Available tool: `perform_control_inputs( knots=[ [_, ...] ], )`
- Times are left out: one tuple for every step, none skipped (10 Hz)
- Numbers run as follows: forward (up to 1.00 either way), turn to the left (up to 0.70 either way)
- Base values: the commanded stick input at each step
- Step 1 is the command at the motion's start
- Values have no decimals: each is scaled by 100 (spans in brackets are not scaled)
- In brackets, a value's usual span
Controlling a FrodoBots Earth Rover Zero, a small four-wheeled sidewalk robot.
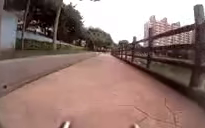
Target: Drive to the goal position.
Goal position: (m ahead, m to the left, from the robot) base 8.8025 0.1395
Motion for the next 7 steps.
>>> perform_control_inputs(
  knots=[
    [100,0],
    [100,0],
    [100,0],
    [100,0],
    [100,0],
    [100,0],
    [100,0]
  ],
)
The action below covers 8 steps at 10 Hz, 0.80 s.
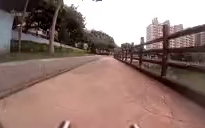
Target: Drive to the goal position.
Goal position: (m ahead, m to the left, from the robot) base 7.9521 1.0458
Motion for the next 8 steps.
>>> perform_control_inputs(
  knots=[
    [100,0],
    [100,0],
    [100,0],
    [100,0],
    [100,0],
    [100,0],
    [100,0],
    [100,0]
  ],
)
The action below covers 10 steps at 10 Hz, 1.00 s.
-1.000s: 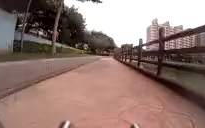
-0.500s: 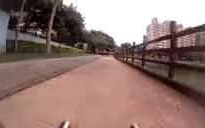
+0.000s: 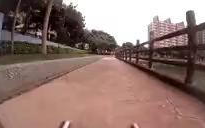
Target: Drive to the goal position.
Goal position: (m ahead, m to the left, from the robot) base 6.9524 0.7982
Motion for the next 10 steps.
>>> perform_control_inputs(
  knots=[
    [100,0],
    [100,0],
    [100,0],
    [100,0],
    [100,0],
    [100,0],
    [100,0],
    [100,0],
    [100,0],
    [100,0]
  ],
)
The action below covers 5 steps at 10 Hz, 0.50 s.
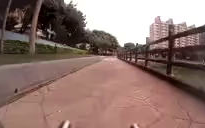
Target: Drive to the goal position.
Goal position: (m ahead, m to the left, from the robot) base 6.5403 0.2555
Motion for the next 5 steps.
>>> perform_control_inputs(
  knots=[
    [100,0],
    [100,0],
    [100,0],
    [100,0],
    [100,0]
  ],
)
